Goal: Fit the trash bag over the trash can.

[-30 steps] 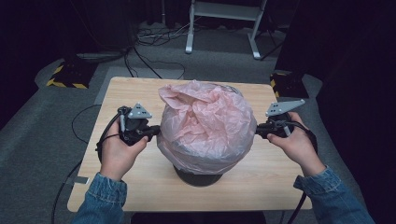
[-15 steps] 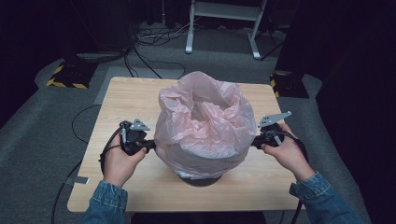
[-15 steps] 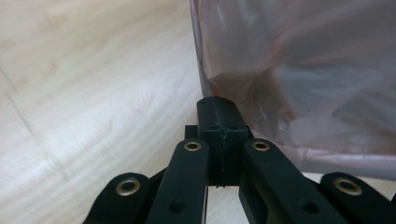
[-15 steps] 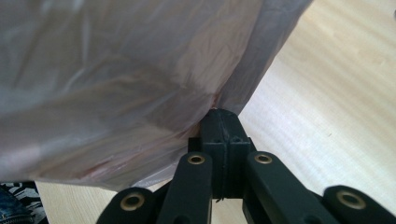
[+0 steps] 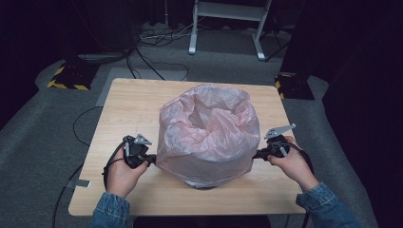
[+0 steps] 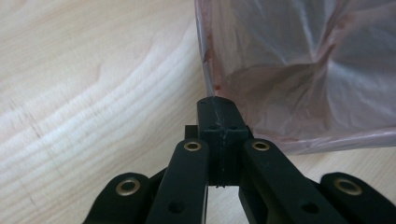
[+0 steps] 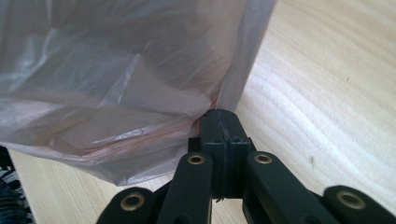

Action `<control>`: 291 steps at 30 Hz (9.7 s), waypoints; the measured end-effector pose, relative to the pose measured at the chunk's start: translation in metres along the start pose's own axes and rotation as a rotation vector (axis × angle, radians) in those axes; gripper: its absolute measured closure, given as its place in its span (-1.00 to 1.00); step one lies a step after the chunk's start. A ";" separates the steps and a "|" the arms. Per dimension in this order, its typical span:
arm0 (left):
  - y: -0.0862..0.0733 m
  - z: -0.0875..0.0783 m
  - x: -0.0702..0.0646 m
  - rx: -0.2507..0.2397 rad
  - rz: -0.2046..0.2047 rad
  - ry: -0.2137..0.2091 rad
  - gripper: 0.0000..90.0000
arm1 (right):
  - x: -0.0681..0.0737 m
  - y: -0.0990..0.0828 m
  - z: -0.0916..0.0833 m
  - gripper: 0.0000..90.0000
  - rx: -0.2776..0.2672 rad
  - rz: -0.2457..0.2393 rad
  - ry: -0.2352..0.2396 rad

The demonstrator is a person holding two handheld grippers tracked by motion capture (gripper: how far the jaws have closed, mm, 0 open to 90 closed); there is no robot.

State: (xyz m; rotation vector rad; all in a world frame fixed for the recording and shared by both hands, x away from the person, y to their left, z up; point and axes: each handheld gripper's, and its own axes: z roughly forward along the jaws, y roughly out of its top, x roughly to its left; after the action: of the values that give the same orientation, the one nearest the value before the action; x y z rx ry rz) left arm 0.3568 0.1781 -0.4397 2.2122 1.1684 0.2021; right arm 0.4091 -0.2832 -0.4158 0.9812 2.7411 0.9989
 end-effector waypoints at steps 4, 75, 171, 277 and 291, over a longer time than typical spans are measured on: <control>-0.006 0.011 0.002 0.026 -0.003 0.009 1.00 | -0.001 -0.008 0.011 1.00 0.033 0.006 -0.001; -0.063 -0.076 0.008 -0.331 -0.110 0.136 -0.32 | 0.063 0.088 -0.166 1.00 -0.447 -0.113 0.001; -0.089 -0.076 0.030 -0.329 -0.185 0.145 -0.33 | 0.126 0.229 0.066 -0.53 0.128 -0.366 -0.132; -0.089 -0.068 0.032 -0.317 -0.186 0.134 -0.35 | 0.114 0.249 0.017 -0.32 -0.089 -0.329 0.079; -0.081 -0.063 0.031 -0.315 -0.172 0.120 -0.35 | 0.119 0.247 -0.046 -0.33 -0.187 -0.359 -0.002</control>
State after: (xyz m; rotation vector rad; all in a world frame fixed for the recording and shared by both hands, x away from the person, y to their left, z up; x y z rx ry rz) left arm 0.2932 0.2651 -0.4416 1.8379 1.2870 0.4209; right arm 0.4373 -0.0934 -0.2143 0.4408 2.6265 1.1529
